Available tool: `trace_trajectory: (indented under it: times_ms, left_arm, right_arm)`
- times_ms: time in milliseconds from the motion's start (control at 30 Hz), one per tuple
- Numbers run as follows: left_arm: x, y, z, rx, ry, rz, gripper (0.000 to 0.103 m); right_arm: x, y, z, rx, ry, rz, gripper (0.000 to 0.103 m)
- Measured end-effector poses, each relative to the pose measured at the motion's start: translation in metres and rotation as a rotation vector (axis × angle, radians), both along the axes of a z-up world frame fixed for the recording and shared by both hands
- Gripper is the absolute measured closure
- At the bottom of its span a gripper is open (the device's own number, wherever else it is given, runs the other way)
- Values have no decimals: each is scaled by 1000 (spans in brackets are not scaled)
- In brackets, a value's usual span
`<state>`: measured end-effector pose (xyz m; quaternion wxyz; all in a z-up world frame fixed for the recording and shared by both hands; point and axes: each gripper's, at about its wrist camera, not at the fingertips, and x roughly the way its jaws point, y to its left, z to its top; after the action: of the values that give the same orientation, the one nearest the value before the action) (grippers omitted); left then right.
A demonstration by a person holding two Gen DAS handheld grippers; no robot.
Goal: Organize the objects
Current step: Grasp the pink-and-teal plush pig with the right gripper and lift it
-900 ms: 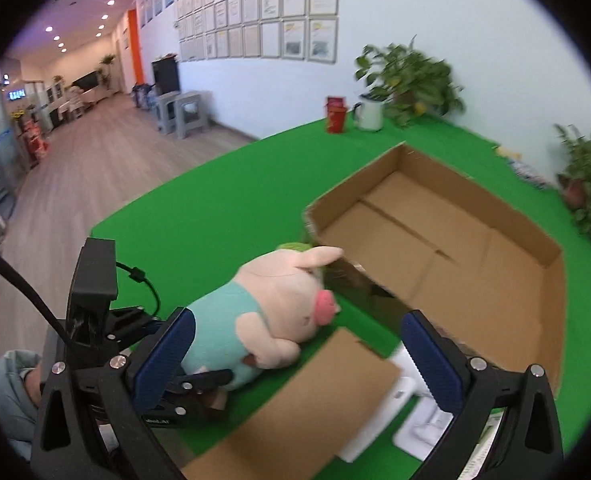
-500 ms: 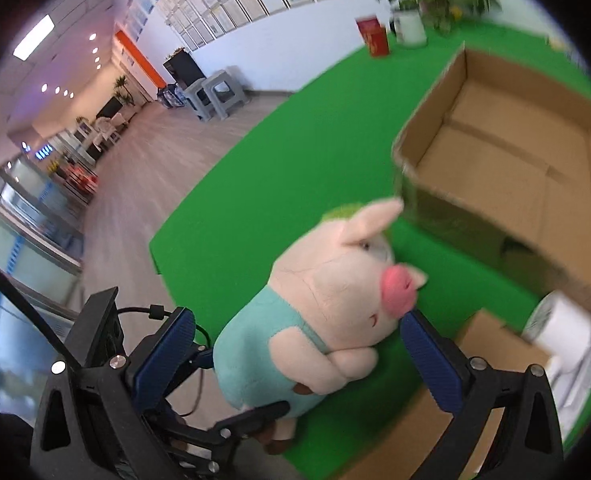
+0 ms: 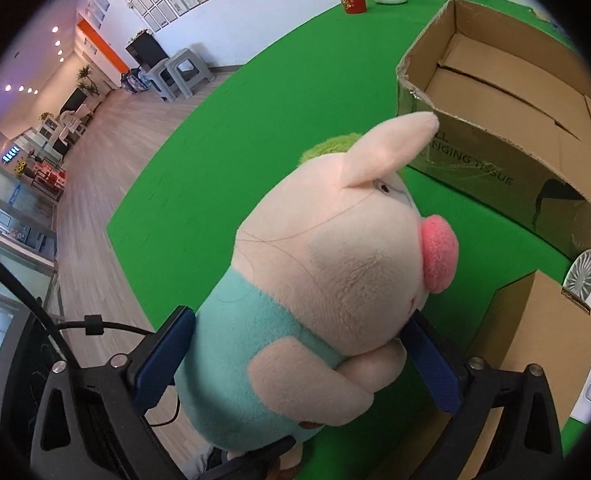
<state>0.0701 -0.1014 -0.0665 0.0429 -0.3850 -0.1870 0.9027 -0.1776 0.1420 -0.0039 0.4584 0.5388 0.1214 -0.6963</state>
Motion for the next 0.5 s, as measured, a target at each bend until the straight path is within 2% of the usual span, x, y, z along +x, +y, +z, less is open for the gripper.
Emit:
trace_trajectory:
  times_ms: [133, 267, 500]
  left_arm:
    - [-1, 7, 1, -23, -7, -14, 29]
    - [-1, 7, 1, -34, -10, -32, 29]
    - [-5, 18, 8, -61, -19, -41, 33]
  right_arm:
    - [0, 9, -5, -24, 42, -31, 11]
    - [13, 5, -8, -21, 120, -44, 14]
    - [16, 4, -12, -48, 160, -49, 22]
